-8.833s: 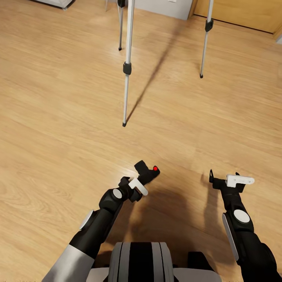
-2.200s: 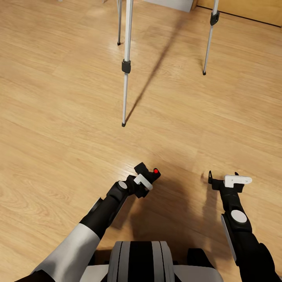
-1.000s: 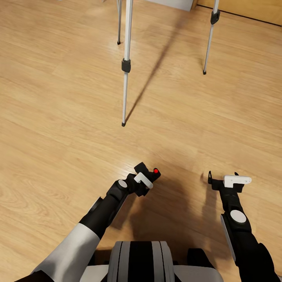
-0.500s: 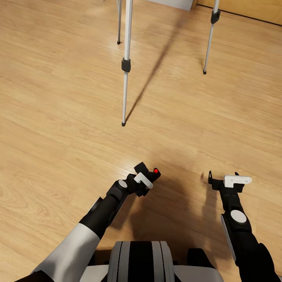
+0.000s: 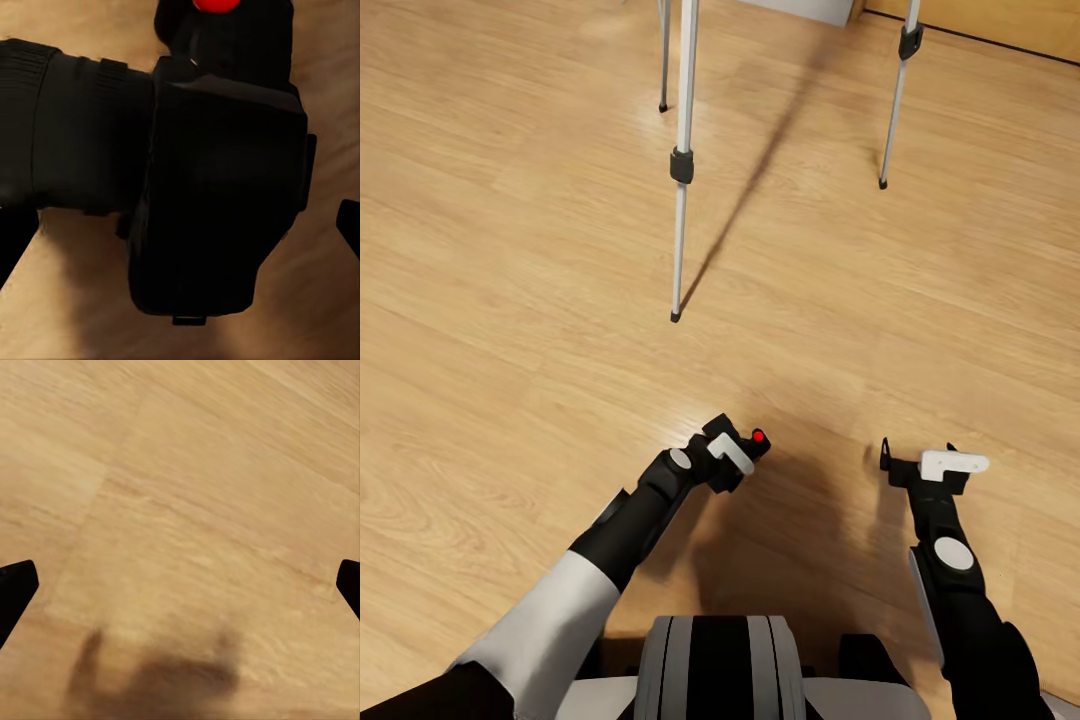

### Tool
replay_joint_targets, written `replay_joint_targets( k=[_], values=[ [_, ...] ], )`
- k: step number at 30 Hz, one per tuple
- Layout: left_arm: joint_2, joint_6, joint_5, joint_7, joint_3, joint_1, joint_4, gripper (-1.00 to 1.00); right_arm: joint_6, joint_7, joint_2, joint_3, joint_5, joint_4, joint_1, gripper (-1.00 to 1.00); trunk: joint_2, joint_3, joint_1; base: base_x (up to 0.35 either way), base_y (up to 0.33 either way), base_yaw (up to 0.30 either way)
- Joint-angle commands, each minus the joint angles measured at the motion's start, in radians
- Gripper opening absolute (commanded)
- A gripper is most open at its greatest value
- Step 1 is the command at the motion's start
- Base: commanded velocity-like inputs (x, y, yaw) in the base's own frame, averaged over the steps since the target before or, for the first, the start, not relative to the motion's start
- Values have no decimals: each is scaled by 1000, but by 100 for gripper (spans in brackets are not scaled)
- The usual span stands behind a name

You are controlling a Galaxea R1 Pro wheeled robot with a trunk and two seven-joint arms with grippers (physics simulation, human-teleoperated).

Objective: Attach the digital camera to the camera tripod in the bedroom.

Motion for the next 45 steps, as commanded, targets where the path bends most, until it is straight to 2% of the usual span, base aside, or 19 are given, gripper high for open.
replay_joint_targets(
  k=[1, 15, 45],
  values=[
    [0, 3, -10, -9, 0, -6, 0, 100, 6, -2, 6, 0, 10, -1, 0, 100, 0, 0, 0, 0, 0, 0],
    [0, 1, -9, -9, -2, -45, 52, 100, 6, -2, 9, -2, 10, -2, 0, 100, 0, 0, 0, 0, 0, 0],
    [0, -32, -8, 4, -5, -50, 167, 100, 5, -2, 8, -2, 10, -7, -1, 100, 0, 0, 0, 0, 0, 0]
  ],
)
